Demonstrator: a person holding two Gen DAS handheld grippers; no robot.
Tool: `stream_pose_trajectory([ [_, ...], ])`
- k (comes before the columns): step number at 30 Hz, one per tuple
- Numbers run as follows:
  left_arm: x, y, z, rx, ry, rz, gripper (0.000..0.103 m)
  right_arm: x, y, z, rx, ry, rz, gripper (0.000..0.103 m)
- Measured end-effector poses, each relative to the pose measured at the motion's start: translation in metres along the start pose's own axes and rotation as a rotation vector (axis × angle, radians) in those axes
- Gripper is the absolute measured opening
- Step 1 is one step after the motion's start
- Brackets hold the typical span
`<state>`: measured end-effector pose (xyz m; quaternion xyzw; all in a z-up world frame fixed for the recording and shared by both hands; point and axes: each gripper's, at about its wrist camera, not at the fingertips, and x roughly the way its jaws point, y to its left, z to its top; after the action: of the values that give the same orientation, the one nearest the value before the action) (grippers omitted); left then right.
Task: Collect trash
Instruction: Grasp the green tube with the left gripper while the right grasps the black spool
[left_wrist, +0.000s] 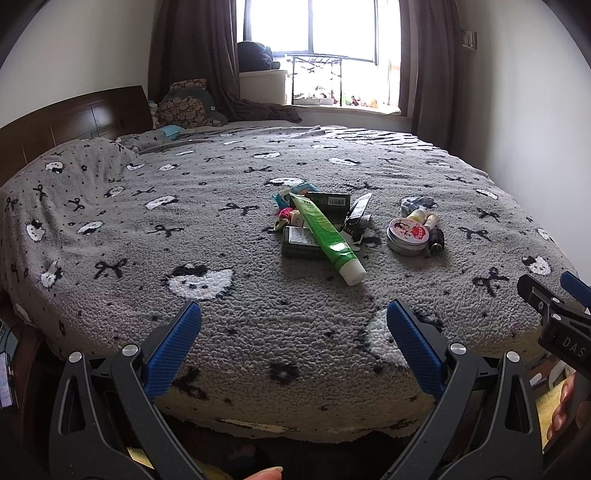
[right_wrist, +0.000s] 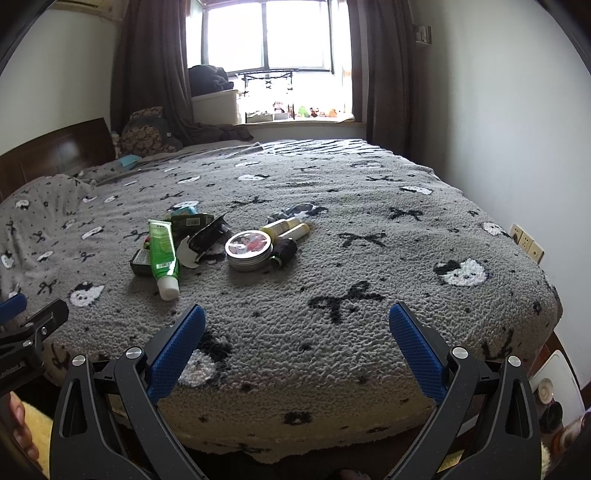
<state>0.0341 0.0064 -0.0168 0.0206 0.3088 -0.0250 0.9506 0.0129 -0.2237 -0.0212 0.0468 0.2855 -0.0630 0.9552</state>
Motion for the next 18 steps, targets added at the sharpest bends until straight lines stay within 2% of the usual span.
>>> stream_pose_trajectory([
  [5,0.036,-0.008,0.007,0.023,0.047,-0.002,0.095,0.040,-0.001,0.006,0.015,0.066,0.017,0.100],
  [9,0.065,-0.009,0.018,0.008,0.084,-0.015,0.090,0.084,0.001,0.014,0.010,0.109,0.024,0.099],
  [13,0.095,-0.011,0.026,0.001,0.123,-0.032,0.079,0.130,-0.002,0.023,0.013,0.160,0.001,0.091],
  [16,0.116,-0.016,0.026,0.008,0.159,-0.035,0.074,0.158,0.001,0.024,0.030,0.219,0.081,0.079],
  [18,0.128,-0.017,0.026,-0.003,0.182,-0.052,0.072,0.171,0.007,0.024,0.019,0.231,0.084,0.072],
])
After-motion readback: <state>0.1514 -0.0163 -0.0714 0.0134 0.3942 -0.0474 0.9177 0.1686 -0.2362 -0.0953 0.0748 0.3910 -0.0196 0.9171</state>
